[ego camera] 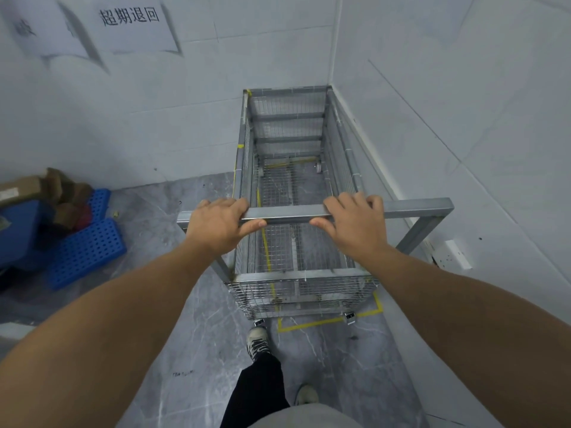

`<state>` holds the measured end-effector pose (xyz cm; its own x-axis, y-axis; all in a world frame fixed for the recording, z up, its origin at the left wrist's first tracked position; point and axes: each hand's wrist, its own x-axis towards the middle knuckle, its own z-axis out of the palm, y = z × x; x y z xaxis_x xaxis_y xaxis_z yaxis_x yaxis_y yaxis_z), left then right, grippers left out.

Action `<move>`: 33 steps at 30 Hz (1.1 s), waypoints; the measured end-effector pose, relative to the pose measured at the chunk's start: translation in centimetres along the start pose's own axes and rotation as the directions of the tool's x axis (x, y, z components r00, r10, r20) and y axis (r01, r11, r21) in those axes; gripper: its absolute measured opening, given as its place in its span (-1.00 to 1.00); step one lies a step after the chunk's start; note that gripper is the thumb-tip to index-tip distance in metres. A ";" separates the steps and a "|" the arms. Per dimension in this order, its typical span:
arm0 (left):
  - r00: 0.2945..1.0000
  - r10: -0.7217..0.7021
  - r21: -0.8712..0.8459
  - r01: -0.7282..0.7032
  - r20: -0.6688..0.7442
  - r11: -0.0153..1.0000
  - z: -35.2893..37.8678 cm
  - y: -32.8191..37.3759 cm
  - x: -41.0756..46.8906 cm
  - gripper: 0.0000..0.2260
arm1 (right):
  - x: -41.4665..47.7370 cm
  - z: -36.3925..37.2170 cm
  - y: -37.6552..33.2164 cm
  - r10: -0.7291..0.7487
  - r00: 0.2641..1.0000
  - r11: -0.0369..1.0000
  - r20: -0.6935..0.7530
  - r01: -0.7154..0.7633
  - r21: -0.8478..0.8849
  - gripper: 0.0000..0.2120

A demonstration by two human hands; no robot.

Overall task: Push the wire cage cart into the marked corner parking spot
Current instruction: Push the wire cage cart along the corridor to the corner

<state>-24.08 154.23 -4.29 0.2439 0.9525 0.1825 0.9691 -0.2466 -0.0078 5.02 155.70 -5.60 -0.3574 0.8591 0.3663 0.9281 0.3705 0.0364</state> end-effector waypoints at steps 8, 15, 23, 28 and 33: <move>1.000 -0.011 -0.033 0.011 0.012 0.999 -0.2 0.1 0.0 -0.46 | -0.1 -0.3 -0.1 0.012 1.000 0.999 0.025 -0.013 0.043 -0.45; 0.999 -0.024 0.003 0.023 0.043 1.000 -0.1 0.1 0.1 -0.43 | -0.2 -0.5 -0.1 0.005 0.999 0.999 0.048 -0.007 0.038 -0.48; 0.993 0.001 0.003 -0.002 0.117 1.000 -0.7 0.2 0.3 -0.51 | -0.2 -0.2 -0.1 0.019 0.999 0.998 0.031 -0.021 0.052 -0.46; 0.992 0.010 0.020 -0.013 0.124 1.000 -0.9 0.4 0.2 -0.52 | -0.2 -0.4 -0.3 0.034 0.999 0.998 0.033 -0.036 0.055 -0.48; 0.990 0.004 0.022 -0.007 0.139 1.000 -0.8 0.4 0.2 -0.49 | -0.4 -0.6 -0.7 0.068 0.997 0.996 0.028 -0.069 0.048 -0.48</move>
<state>-23.70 154.18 -3.42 0.2505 0.9671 0.0439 0.9679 -0.2493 -0.0305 4.60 154.87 -5.23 -0.2962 0.8920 0.3415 0.9446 0.3265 -0.0337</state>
